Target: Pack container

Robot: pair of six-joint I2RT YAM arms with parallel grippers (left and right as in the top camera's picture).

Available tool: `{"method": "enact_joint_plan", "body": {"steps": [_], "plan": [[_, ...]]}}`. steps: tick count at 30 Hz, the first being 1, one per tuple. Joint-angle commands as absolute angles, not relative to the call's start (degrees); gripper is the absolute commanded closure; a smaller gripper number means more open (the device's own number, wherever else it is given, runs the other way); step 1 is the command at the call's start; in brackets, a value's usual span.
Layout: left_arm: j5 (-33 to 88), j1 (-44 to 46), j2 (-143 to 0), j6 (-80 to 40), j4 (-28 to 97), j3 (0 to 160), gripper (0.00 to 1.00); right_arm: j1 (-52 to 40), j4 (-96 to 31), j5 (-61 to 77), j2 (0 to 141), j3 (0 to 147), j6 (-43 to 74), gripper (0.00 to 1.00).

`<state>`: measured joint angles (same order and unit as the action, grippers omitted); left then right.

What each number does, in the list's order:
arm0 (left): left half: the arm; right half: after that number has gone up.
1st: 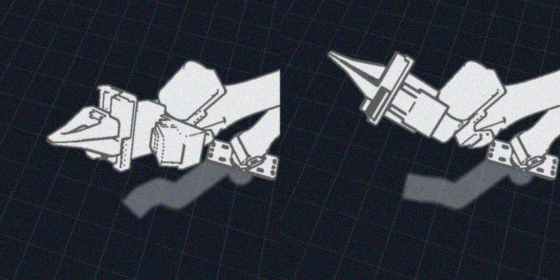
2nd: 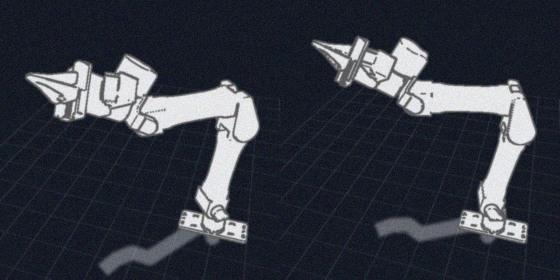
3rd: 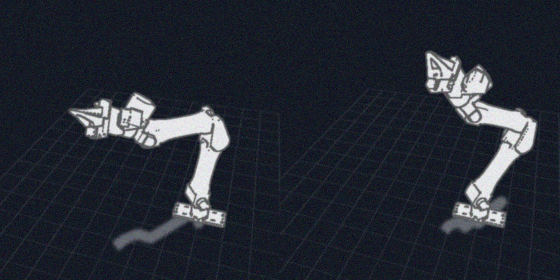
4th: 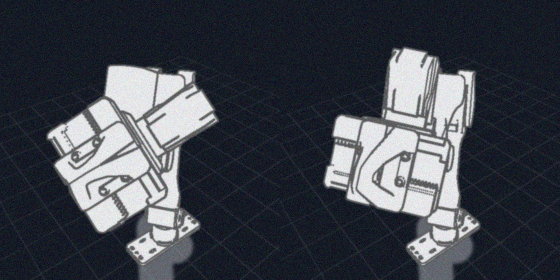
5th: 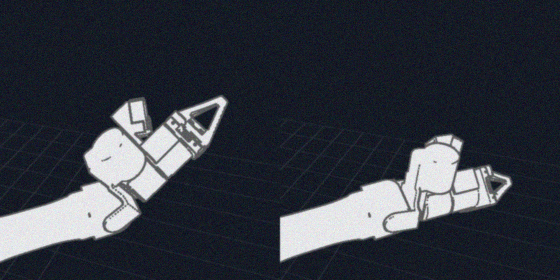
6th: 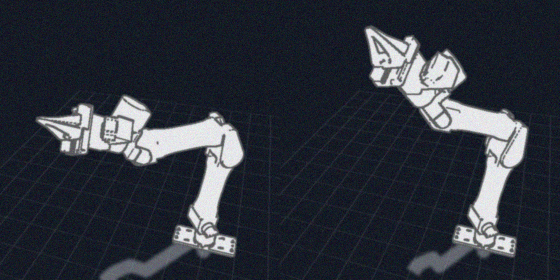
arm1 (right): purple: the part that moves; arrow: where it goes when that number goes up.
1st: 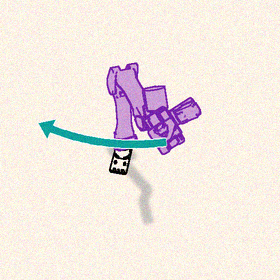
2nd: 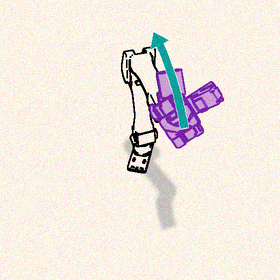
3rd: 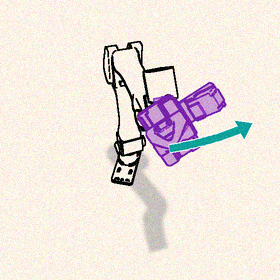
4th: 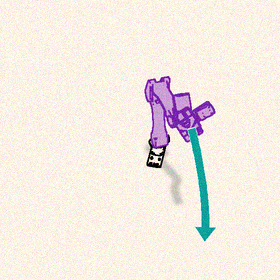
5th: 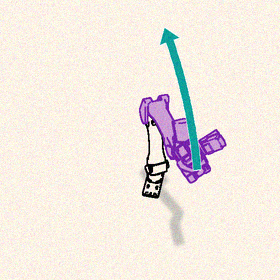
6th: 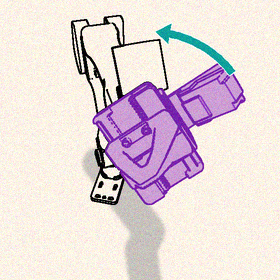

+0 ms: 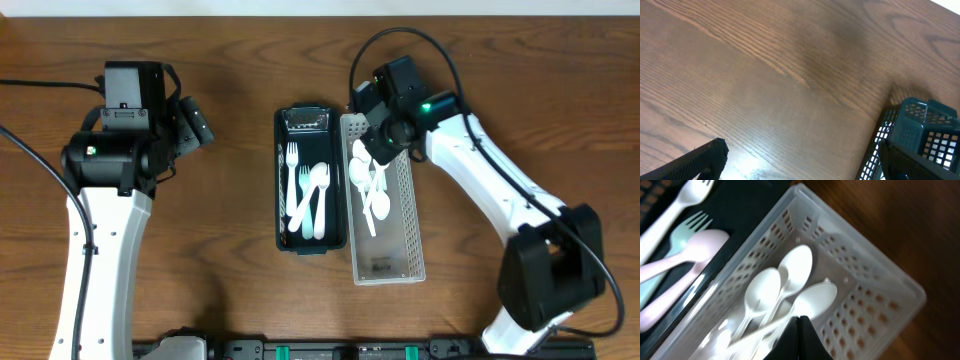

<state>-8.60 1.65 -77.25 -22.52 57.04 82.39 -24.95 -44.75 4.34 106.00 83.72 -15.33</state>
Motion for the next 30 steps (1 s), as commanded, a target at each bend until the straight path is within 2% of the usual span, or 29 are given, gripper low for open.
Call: {"method": "enact_joint_plan", "body": {"steps": [1, 10, 18, 30], "plan": [[-9.28, 1.41, -77.14, -23.05, 57.45, 82.35, 0.02, -25.26, -43.27, 4.56, 109.43, 83.68, -19.07, 0.99], [-9.28, 1.41, -77.14, -23.03, 57.45, 82.35, 0.02, -25.15, -36.53, 4.27, 115.52, 83.68, -20.40, 0.97], [-9.28, 1.41, -77.14, -23.05, 57.93, 82.35, 0.02, -25.15, -28.82, -3.97, 116.92, 83.68, -19.70, 0.89], [-9.28, 1.41, -77.14, -23.05, 58.33, 82.35, 0.02, -24.40, -22.70, -10.33, 117.01, 83.68, -15.22, 0.88]]}}
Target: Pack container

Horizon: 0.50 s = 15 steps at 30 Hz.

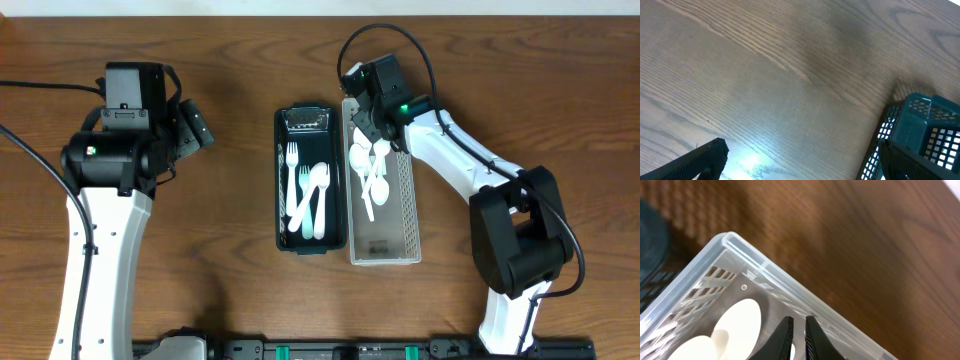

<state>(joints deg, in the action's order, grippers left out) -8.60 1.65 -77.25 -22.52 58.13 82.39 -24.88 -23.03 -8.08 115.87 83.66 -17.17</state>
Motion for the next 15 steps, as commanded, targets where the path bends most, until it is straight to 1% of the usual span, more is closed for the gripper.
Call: {"method": "enact_joint_plan", "body": {"steps": [1, 7, 9, 10, 12, 13, 14, 15], "plan": [[-9.28, 1.41, -77.14, -23.05, 58.33, 82.35, 0.02, -24.34, -22.72, -10.35, 117.01, 83.68, -15.22, 0.88], [-9.28, 1.41, -77.14, -23.03, 58.35, 82.35, 0.02, -24.53, -23.53, -11.49, 115.55, 83.83, -15.27, 0.89], [-9.28, 1.41, -77.14, -23.00, 58.35, 82.35, 0.02, -25.32, -25.17, -11.62, 112.44, 84.33, -15.29, 0.84], [-9.30, 1.41, -77.14, -22.98, 58.35, 82.35, 0.02, -25.61, -25.50, -11.70, 110.89, 84.40, -15.29, 0.80], [-9.30, 1.41, -77.14, -22.79, 58.24, 82.35, 0.02, -25.96, -26.65, -11.84, 106.21, 84.40, -15.27, 0.65], [-9.30, 1.41, -77.14, -22.79, 58.22, 82.35, 0.02, -25.96, -27.16, -11.81, 104.64, 84.40, -15.22, 0.63], [-9.30, 1.41, -77.14, -22.52, 58.00, 82.35, 0.02, -25.89, -28.75, -11.81, 101.30, 84.40, -14.96, 0.49], [-9.30, 1.41, -77.14, -21.71, 57.74, 82.35, 0.02, -25.78, -29.74, -11.81, 99.42, 84.40, -14.46, 0.39]]}}
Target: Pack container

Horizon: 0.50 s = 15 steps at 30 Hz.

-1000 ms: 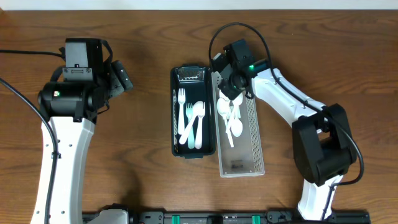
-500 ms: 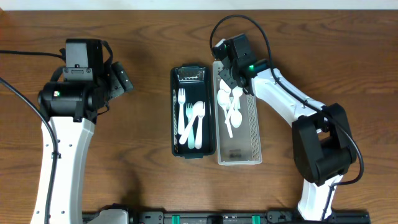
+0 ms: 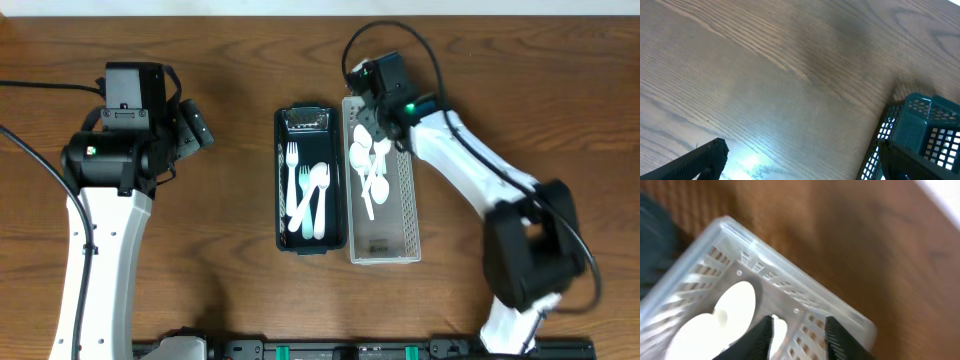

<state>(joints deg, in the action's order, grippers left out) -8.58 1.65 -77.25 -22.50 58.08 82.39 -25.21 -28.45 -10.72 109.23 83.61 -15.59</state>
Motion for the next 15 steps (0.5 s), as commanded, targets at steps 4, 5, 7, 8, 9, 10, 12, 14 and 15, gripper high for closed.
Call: {"method": "enact_joint_plan", "body": {"steps": [4, 5, 7, 8, 9, 10, 12, 14, 15], "plan": [[-9.28, 1.45, -77.14, -15.64, 54.89, 82.35, 0.02, -23.07, -34.00, -11.84, 92.58, 84.40, -6.42, 0.01], [-9.26, 1.61, -77.14, -13.28, 53.63, 82.35, 0.02, -21.78, -35.03, -11.81, 91.33, 84.40, -3.49, 0.01], [-9.23, 2.20, -77.14, -8.38, 51.13, 82.35, 0.02, -18.33, -37.26, -11.81, 89.67, 84.40, 2.24, 0.01], [-9.06, 2.59, -77.14, -6.59, 50.15, 82.30, 0.02, -16.80, -38.17, -11.79, 89.30, 84.40, 4.25, 0.01], [-8.40, 3.05, -77.17, -4.73, 49.17, 82.17, 0.02, -14.98, -39.05, -11.79, 88.97, 84.40, 6.20, 0.01], [-7.29, 3.53, -77.17, -2.70, 48.14, 81.82, 0.02, -13.52, -39.77, -11.79, 88.84, 84.40, 7.46, 0.01], [-6.68, 4.40, -77.30, -0.10, 46.81, 80.90, 0.02, -10.59, -40.80, -11.81, 88.82, 84.40, 8.29, 0.01], [-6.70, 4.69, -78.06, 0.86, 46.54, 80.42, 0.02, -8.40, -40.53, -12.03, 88.90, 84.40, 7.86, 0.01], [-6.70, 4.69, -78.56, 0.84, 46.54, 80.42, 0.02, -7.35, -39.53, -13.32, 88.90, 84.40, 7.14, 0.01]]}}
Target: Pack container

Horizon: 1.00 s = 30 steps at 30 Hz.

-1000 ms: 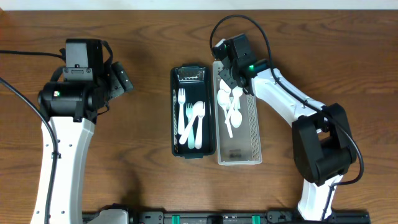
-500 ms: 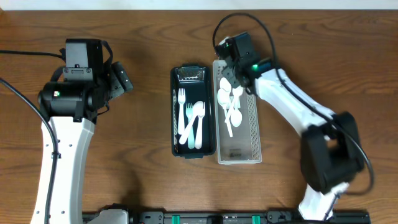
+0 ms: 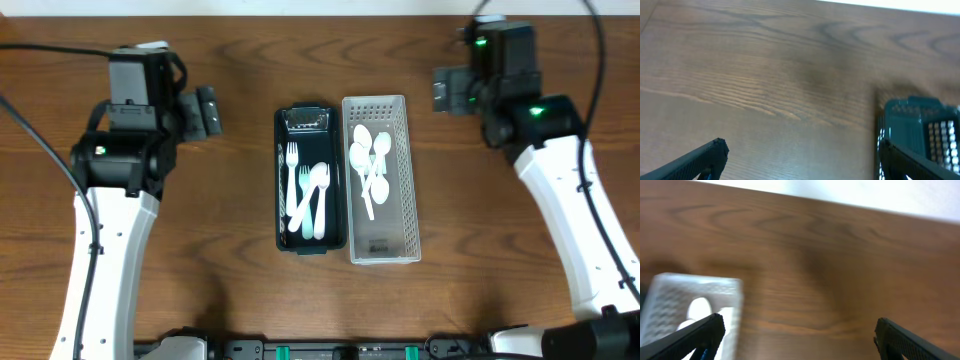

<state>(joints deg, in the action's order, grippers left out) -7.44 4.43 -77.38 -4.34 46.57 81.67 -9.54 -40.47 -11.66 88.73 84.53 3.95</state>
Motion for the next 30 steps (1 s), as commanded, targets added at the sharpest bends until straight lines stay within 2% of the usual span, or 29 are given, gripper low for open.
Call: {"method": "enact_joint_plan", "body": {"steps": [1, 5, 10, 15, 22, 30], "plan": [[-6.70, 4.69, -78.94, 0.84, 46.57, 80.42, 0.02, -6.57, -38.76, -14.33, 88.88, 84.40, 6.94, 0.01], [-6.70, 4.67, -79.77, 0.84, 45.71, 80.42, 0.02, -3.62, -38.15, -14.22, 88.77, 84.40, 6.37, 0.01], [-6.70, 4.69, -79.61, 0.08, 45.39, 80.40, 0.02, -1.72, -43.20, -13.93, 87.26, 84.31, 8.49, 0.01], [-6.72, 5.72, -76.77, -1.19, 46.72, 77.71, 0.02, -0.69, -45.34, -13.89, 81.30, 81.62, 10.70, 0.01], [-6.94, 6.20, -63.40, -1.80, 42.92, 64.36, 0.02, -0.78, -40.21, -13.47, 63.37, 65.98, 10.66, 0.01], [-9.61, 6.20, -37.85, -2.17, 38.04, 44.34, 0.02, -0.84, -36.69, -12.75, 37.41, 41.74, 10.76, 0.01]]}}
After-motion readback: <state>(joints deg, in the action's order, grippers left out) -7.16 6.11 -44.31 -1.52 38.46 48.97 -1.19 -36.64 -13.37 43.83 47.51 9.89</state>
